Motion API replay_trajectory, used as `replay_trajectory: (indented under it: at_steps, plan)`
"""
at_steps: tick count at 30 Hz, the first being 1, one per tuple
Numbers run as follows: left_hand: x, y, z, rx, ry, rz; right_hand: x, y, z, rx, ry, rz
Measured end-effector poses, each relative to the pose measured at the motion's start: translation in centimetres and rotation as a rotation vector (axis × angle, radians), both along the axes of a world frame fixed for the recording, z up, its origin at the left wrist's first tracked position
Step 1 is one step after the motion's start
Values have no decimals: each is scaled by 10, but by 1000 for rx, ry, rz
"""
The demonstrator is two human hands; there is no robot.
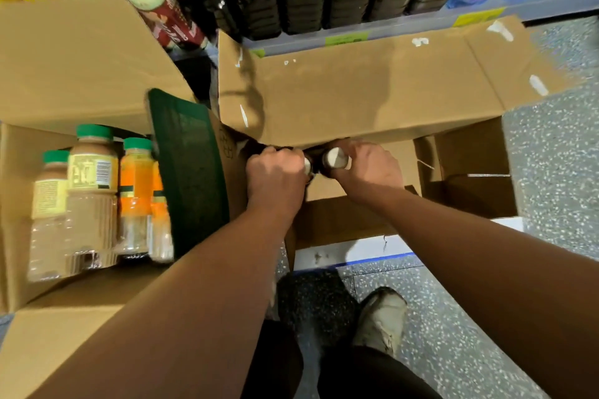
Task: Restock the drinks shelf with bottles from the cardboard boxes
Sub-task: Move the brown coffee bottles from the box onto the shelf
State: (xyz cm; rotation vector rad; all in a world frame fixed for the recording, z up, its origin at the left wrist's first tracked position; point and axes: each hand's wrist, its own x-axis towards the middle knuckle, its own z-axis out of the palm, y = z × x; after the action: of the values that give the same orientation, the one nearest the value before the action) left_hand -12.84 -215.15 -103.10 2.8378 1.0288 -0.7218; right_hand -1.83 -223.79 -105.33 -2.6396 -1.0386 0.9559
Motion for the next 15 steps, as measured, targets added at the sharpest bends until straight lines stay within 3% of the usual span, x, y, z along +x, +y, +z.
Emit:
replay_trajectory:
  at_steps: [5,15]
  plan:
    - [14,5,89,-109,-33,71,11,-2,91,-2,21,-13]
    - [36,30,277,-28,-163,44,37,23,292,143,-82,32]
